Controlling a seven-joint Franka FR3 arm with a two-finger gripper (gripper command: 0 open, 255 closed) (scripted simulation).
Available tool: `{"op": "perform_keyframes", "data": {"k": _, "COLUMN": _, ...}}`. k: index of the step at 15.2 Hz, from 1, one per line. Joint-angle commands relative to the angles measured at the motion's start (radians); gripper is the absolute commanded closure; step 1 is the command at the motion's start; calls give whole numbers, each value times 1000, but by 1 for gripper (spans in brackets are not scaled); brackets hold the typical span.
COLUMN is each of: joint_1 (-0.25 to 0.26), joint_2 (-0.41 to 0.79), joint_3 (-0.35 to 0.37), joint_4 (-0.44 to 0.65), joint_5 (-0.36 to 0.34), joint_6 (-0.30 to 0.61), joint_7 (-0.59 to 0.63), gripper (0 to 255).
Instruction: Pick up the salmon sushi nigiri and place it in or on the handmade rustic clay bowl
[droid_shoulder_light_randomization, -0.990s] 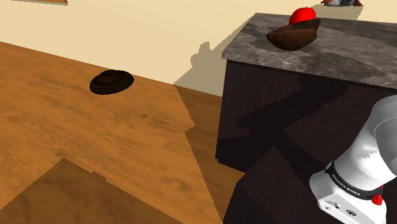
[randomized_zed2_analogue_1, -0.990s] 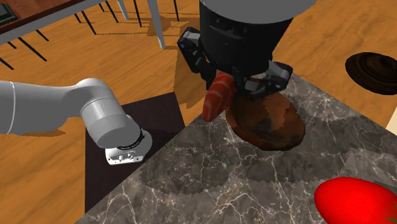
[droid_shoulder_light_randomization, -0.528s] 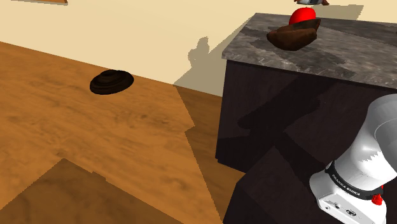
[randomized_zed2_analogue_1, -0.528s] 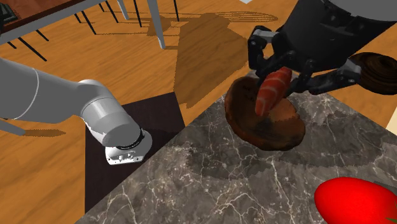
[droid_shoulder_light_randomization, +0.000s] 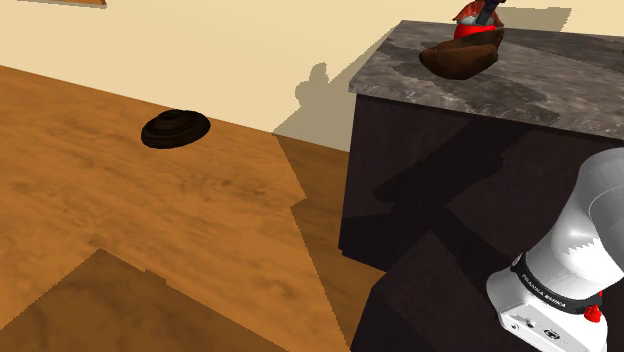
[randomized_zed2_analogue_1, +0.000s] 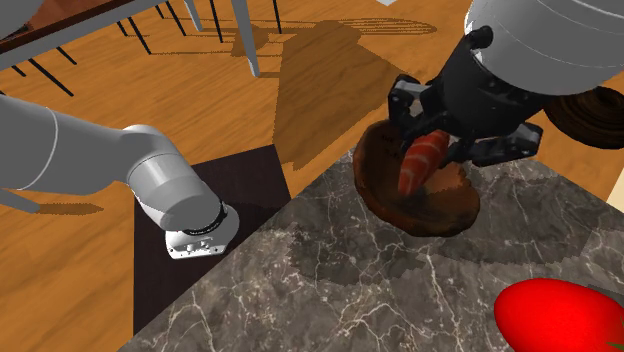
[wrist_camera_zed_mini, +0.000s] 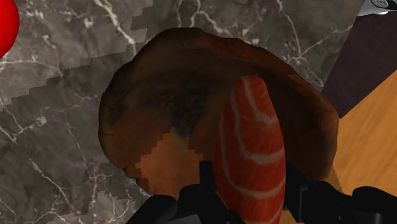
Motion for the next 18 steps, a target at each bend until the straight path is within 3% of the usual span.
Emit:
{"op": "perform_keyframes", "data": {"k": 1, "joint_1": -5, "joint_2": -14, "joint_3": 3, "joint_4": -39, "joint_5": -7, "joint_6": 27, "joint_7": 2, "gripper": 255}}
{"op": "perform_keyframes", "data": {"k": 4, "joint_1": -12, "joint_2": -28, "joint_3": 4, "joint_4": -87, "joint_5": -15, "joint_6": 63, "joint_7": 4, "gripper": 255}}
{"op": "perform_keyframes", "data": {"k": 12, "joint_1": -12, "joint_2": -28, "joint_3": 4, "joint_4": -87, "joint_5": -15, "joint_6": 63, "joint_7": 4, "gripper": 255}}
{"op": "perform_keyframes", "data": {"k": 13, "joint_1": -12, "joint_2": -28, "joint_3": 4, "joint_4": -87, "joint_5": -15, "joint_6": 63, "joint_7": 4, "gripper": 0}}
{"op": "perform_keyframes", "data": {"k": 18, "joint_1": -12, "joint_2": -28, "joint_3": 4, "joint_4": -87, "joint_5": -15, "joint_6": 63, "joint_7": 4, "gripper": 0}}
